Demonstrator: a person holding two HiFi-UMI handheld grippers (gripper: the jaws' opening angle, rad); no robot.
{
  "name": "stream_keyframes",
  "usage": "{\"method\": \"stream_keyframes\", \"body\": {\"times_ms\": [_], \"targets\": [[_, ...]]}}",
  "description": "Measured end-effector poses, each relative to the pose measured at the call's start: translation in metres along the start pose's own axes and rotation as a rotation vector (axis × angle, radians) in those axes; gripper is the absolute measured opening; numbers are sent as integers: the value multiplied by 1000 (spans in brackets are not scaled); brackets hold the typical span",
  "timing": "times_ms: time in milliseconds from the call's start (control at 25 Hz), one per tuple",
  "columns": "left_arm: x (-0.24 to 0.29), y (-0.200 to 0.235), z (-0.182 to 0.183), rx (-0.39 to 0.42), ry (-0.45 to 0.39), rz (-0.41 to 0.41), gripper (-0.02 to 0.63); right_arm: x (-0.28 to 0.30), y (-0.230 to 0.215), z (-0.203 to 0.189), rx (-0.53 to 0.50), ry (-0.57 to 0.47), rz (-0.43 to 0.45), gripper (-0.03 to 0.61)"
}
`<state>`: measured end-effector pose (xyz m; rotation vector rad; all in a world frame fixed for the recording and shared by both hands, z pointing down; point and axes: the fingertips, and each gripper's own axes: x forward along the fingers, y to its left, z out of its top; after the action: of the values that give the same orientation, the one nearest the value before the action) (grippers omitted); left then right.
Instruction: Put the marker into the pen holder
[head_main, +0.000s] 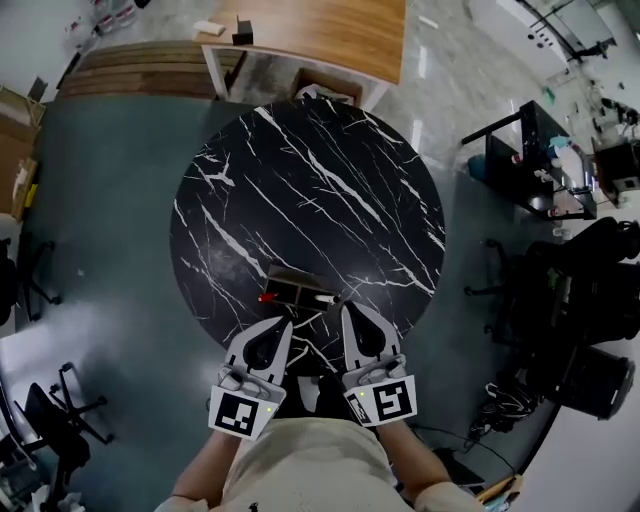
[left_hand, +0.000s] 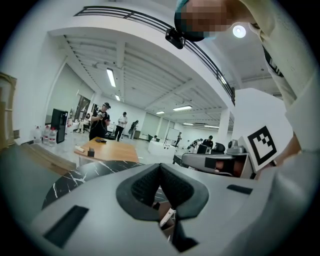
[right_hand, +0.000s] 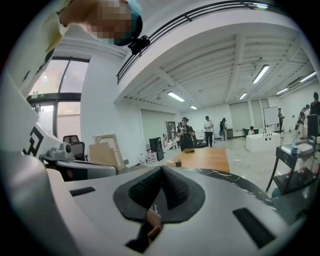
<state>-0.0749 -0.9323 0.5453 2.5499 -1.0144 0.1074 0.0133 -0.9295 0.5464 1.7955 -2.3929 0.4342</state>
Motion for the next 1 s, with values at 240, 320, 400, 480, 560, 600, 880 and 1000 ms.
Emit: {"method": "stream_keyframes", "body": {"times_ms": [240, 320, 400, 480, 560, 600, 880, 1000], "targets": [[-54, -57, 92, 79, -129, -41, 9, -76, 63, 67, -38, -6, 41, 17], [-75, -75, 112, 109, -159, -48, 9, -101, 84, 78, -28, -16, 39, 17], [-94, -89, 125, 136, -181, -48, 9, -121, 103, 87, -33, -33, 46, 17], [-112, -102, 131, 159, -190, -44, 9, -138, 117, 91, -41, -46, 58, 17], [-127, -113, 130, 179, -191, -39, 9, -152, 125, 93, -47, -53, 70, 17], [-132, -118, 129, 188, -190, -37, 9, -158, 126, 93, -50, -56, 72, 17], [-153, -149, 114, 189, -176, -33, 9, -192, 122, 93, -51, -76, 53, 17], [-154, -160, 114, 190, -191, -49, 9, -202, 121, 95, -77, -84, 32, 17]]}}
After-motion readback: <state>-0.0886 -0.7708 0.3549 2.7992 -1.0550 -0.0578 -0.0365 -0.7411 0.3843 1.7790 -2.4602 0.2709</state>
